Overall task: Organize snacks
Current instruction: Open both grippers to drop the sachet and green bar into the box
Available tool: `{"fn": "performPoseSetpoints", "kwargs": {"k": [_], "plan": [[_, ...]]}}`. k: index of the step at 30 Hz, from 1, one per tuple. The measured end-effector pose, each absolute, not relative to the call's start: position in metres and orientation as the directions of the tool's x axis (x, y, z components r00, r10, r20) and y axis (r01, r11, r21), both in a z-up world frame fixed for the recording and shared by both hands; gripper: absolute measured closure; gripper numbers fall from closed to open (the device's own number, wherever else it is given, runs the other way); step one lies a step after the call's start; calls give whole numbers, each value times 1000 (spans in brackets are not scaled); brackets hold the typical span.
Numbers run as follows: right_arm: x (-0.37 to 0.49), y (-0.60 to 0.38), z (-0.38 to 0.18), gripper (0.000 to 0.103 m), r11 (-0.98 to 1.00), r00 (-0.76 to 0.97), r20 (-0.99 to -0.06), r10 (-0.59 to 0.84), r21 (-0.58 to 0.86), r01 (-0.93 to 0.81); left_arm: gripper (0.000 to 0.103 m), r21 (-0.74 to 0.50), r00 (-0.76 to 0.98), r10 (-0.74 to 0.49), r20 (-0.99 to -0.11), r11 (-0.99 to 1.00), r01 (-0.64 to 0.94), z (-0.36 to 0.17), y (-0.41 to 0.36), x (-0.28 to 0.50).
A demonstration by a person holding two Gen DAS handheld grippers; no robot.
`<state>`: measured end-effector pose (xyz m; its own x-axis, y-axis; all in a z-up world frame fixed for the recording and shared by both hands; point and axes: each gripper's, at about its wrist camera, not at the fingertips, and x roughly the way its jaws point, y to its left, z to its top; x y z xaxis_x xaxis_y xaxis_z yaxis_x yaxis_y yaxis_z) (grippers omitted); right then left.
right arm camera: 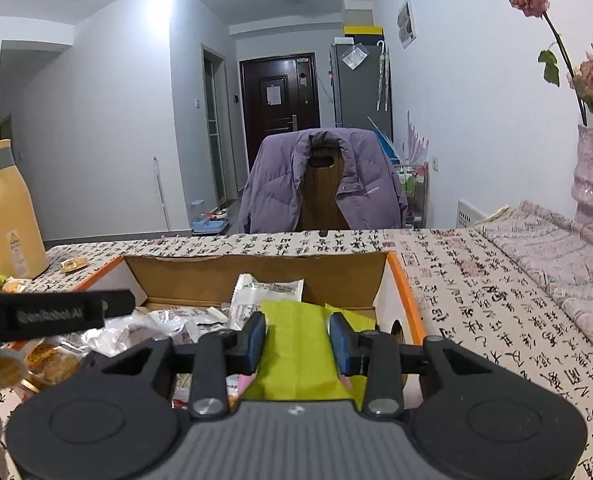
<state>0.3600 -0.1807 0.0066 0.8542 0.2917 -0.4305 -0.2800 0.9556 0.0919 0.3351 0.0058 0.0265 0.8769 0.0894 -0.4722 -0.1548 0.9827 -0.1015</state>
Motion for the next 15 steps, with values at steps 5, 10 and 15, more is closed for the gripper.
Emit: {"fn": "performPoseSetpoints", "kwargs": {"k": [5, 10, 15], "plan": [[359, -180, 4, 22, 951, 849, -431, 307, 99, -293, 16, -105, 883, 98, -460, 981, -164, 32, 9, 333], [359, -181, 7, 0, 946, 841, -435, 323, 119, -301, 0, -115, 901, 71, -427, 985, -132, 43, 9, 324], [351, -181, 18, 0, 950, 845, -436, 309, 103, -294, 0, -112, 910, 70, -409, 986, -127, 56, 7, 313]]}}
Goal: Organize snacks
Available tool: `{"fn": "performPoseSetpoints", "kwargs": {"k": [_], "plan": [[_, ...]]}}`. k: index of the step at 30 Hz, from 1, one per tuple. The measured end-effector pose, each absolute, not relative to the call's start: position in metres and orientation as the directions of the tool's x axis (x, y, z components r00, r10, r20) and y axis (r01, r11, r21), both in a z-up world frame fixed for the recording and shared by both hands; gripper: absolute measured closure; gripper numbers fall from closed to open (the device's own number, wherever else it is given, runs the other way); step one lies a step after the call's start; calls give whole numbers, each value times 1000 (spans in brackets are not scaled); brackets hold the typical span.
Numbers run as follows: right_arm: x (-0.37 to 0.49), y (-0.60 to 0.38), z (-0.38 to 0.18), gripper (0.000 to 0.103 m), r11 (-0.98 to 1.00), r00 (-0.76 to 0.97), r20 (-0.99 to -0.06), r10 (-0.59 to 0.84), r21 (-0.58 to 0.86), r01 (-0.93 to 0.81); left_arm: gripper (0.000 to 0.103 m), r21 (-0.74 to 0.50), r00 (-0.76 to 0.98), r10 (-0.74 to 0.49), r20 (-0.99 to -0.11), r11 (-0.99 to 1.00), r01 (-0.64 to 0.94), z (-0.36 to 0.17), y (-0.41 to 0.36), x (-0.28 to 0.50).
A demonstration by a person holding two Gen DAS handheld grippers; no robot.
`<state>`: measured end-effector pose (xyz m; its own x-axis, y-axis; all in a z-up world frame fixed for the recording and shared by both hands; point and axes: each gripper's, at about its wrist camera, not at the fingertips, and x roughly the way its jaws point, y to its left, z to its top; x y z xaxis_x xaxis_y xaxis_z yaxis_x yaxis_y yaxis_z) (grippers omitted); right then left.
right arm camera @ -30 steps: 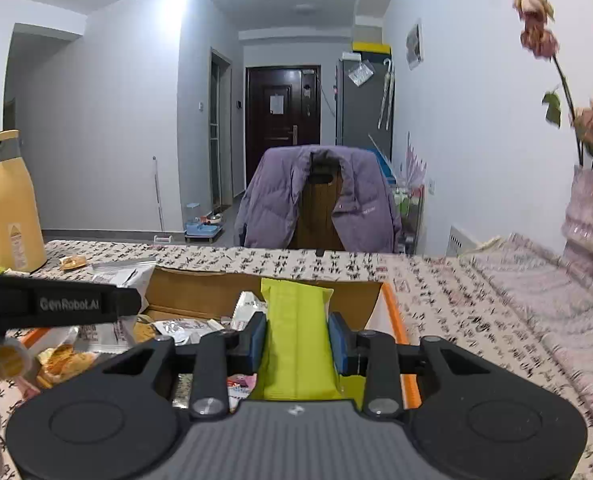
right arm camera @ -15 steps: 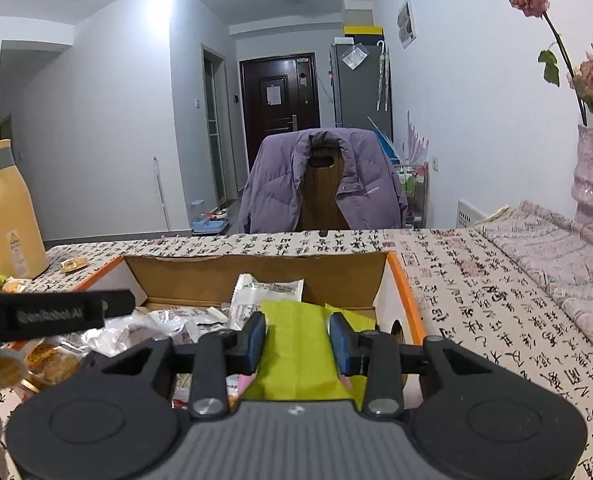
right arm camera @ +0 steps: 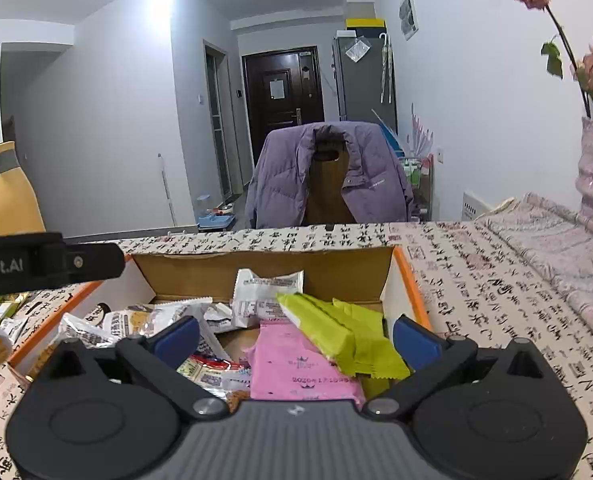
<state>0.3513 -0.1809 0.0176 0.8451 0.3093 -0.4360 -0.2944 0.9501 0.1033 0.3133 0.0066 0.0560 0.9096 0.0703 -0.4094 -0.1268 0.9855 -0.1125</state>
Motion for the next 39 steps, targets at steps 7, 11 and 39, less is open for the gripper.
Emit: {"fn": "performPoseSetpoints", "kwargs": {"k": [7, 11, 39], "plan": [[323, -189, 39, 0, 955, 860, -416, 295, 102, -279, 0, -116, 919, 66, -390, 986, -120, 69, 9, 279], [300, -193, 46, 0, 957, 867, -406, 289, 99, -273, 0, -113, 922, 76, -379, 985, -128, 73, 13, 253], [111, -246, 7, 0, 969, 867, -433, 247, 128, -212, 0, -86, 930, -8, -367, 996, -25, 28, -4, 72]]}}
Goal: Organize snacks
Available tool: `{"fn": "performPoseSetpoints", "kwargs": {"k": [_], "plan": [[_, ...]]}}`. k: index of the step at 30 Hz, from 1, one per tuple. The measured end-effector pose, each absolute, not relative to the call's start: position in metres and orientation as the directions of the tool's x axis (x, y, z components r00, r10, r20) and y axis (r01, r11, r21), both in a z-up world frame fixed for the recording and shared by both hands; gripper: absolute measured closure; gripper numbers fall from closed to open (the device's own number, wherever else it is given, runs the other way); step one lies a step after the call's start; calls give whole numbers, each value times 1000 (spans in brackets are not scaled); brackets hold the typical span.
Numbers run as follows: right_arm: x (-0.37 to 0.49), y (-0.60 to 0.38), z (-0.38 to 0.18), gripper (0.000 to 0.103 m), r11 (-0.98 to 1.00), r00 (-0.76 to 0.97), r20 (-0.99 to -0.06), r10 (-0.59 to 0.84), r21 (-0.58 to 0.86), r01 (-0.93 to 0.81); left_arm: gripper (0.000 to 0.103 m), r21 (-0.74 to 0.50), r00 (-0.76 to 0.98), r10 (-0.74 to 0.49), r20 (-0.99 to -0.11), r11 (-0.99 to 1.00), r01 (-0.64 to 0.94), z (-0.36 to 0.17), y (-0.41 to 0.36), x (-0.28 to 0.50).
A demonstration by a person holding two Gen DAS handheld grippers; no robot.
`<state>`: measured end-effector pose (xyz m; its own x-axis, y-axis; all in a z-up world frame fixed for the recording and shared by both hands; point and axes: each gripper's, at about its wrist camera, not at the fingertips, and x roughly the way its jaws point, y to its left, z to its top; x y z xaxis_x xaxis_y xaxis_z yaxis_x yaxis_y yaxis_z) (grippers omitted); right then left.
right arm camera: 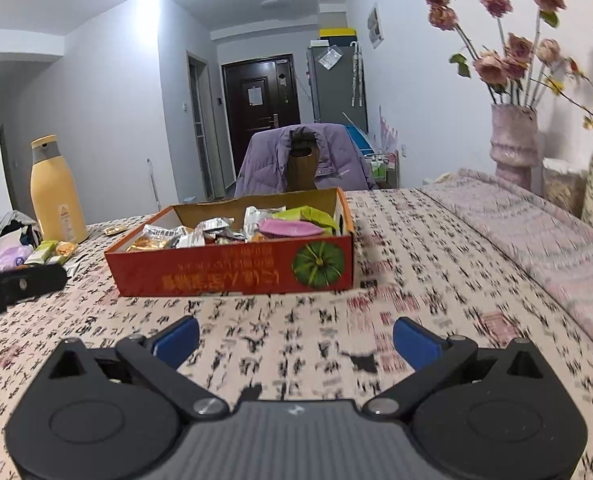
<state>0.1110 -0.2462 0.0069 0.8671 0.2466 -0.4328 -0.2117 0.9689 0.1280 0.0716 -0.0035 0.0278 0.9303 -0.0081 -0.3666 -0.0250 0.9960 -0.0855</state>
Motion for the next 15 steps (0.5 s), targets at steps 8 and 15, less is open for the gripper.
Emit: {"fn": "performPoseSetpoints", "kwargs": {"k": [8, 15], "plan": [[89, -265, -2, 0, 971, 871, -432, 234, 154, -185, 0, -77, 911, -31, -412, 997, -1, 8, -14, 54], [82, -270, -5, 0, 970, 870, -432, 236, 155, -186, 0, -74, 898, -31, -439, 997, -2, -2, -15, 51]]}}
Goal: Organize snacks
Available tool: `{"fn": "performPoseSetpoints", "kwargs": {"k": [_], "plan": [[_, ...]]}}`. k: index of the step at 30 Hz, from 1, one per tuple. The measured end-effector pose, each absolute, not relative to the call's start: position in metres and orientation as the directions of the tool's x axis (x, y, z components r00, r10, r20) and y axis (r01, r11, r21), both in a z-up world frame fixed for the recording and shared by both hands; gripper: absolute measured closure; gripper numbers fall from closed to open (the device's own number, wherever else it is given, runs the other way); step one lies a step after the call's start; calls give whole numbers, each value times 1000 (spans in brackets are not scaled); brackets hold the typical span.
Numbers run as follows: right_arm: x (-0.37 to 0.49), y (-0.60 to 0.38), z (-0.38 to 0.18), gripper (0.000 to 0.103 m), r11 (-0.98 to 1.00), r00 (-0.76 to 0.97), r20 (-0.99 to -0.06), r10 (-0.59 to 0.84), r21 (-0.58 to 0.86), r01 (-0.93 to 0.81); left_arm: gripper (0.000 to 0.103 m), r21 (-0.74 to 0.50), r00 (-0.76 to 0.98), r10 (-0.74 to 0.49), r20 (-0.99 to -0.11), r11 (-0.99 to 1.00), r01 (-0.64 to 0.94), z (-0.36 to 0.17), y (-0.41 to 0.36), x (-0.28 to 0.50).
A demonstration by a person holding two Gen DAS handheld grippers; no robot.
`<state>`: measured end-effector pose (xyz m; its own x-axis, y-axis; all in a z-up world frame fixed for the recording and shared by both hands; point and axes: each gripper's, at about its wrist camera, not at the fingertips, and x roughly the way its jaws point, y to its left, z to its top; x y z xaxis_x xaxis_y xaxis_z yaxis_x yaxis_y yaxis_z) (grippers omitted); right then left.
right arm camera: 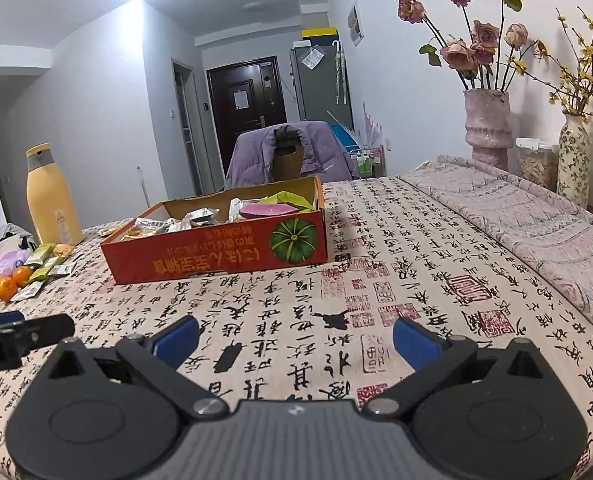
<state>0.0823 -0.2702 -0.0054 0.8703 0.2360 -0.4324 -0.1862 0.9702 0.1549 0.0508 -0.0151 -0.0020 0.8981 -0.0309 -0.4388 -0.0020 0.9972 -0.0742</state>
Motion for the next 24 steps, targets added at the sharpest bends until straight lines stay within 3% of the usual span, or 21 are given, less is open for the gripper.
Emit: {"fn": "performPoseSetpoints", "kwargs": {"k": [24], "plan": [[82, -259, -10, 0, 967, 862, -439, 254, 133, -217, 0, -85, 894, -52, -445, 996, 15, -8, -15, 51]]}}
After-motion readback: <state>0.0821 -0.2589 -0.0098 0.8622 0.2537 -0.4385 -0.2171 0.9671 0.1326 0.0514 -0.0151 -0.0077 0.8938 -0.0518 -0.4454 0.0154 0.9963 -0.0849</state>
